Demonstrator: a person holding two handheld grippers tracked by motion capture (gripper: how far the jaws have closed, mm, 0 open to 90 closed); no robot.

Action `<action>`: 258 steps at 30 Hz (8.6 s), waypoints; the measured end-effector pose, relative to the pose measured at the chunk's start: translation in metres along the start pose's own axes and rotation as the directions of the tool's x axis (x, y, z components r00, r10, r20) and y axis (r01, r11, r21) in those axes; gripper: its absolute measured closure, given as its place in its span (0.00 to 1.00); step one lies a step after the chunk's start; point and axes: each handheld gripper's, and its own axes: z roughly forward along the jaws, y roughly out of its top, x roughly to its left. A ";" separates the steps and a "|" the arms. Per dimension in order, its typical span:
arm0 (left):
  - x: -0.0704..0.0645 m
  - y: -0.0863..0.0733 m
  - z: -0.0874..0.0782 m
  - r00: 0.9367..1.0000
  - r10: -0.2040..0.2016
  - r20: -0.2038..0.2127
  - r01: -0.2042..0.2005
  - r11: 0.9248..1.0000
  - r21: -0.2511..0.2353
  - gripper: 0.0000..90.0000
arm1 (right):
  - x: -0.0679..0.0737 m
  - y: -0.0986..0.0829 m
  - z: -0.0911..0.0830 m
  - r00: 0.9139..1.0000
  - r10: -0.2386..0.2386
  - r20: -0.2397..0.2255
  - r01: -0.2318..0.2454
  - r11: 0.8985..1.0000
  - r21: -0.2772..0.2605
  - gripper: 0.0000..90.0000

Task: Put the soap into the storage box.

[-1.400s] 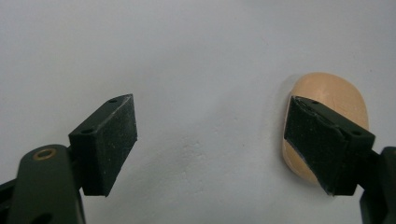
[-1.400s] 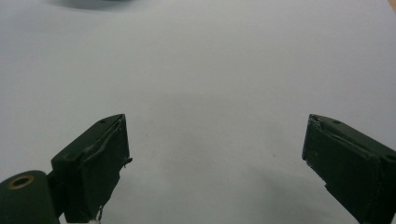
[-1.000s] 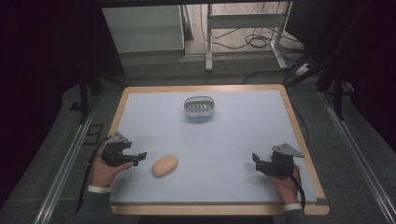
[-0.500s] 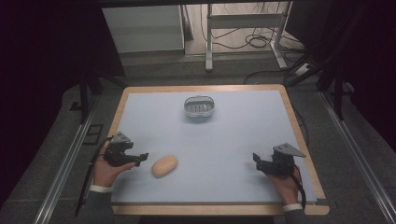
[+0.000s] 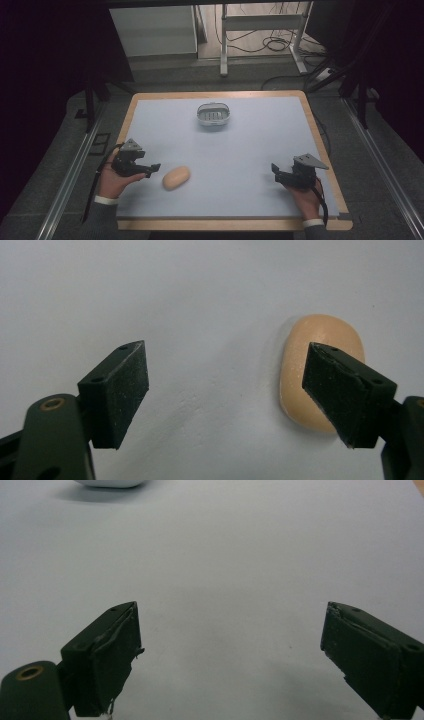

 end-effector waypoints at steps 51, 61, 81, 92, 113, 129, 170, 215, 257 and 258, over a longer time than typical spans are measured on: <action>-0.052 0.031 0.037 0.976 0.191 0.106 -0.211 0.953 0.219 0.19 | 0.004 0.000 0.000 0.999 -0.020 0.041 0.020 1.000 -0.002 0.10; -0.059 0.030 0.049 0.972 0.202 0.124 -0.228 0.940 0.255 0.19 | 0.004 0.000 -0.001 0.999 -0.020 0.039 0.021 1.000 -0.003 0.10; -0.065 0.026 0.068 0.968 0.205 0.143 -0.241 0.919 0.314 0.26 | 0.004 -0.001 -0.001 0.999 -0.030 0.034 0.031 1.000 -0.006 0.10; -0.067 0.024 0.071 0.968 0.211 0.136 -0.245 0.916 0.317 0.36 | 0.005 -0.001 -0.001 0.998 -0.041 0.038 0.042 0.999 -0.011 0.10; -0.062 0.041 0.052 0.969 0.220 0.112 -0.242 0.935 0.258 0.37 | 0.005 -0.001 -0.001 0.998 -0.038 0.041 0.039 0.999 -0.008 0.10; -0.060 0.056 0.047 0.967 0.230 0.107 -0.249 0.938 0.239 0.37 | 0.005 0.000 0.000 0.999 -0.036 0.039 0.036 0.999 0.001 0.10; -0.046 0.093 0.056 0.970 0.227 0.091 -0.243 0.940 0.238 0.37 | 0.005 0.000 0.000 0.998 -0.034 0.043 0.034 0.999 0.001 0.10; -0.034 0.145 0.068 0.968 0.246 0.055 -0.253 0.940 0.230 0.37 | 0.005 0.000 0.001 0.998 -0.036 0.052 0.036 0.999 0.005 0.10; -0.033 0.188 0.094 0.963 0.264 0.053 -0.269 0.929 0.255 0.37 | 0.005 0.000 0.001 0.998 -0.038 0.051 0.037 0.999 0.009 0.10; -0.033 0.190 0.095 0.961 0.270 0.054 -0.275 0.926 0.260 0.37 | 0.005 0.000 0.001 0.998 -0.038 0.051 0.037 0.999 0.009 0.10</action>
